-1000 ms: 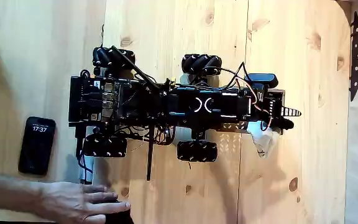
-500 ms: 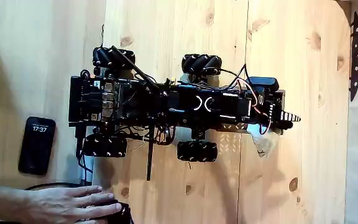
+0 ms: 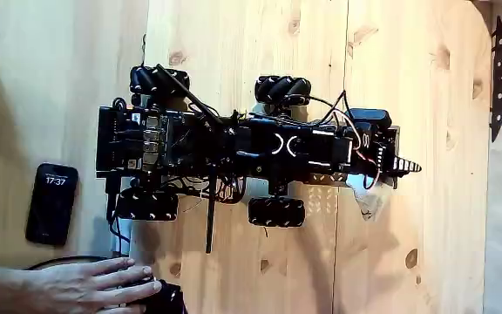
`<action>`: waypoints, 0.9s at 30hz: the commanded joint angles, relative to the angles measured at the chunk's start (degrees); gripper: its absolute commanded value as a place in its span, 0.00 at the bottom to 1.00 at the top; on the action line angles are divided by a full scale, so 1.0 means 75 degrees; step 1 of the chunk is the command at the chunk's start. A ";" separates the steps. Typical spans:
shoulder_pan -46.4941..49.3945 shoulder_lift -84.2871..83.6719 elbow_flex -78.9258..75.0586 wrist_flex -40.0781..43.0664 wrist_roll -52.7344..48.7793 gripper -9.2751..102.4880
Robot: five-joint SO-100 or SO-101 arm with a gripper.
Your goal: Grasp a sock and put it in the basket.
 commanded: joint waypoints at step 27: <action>-0.0516 0.0023 0.0059 0.1031 0.0012 0.46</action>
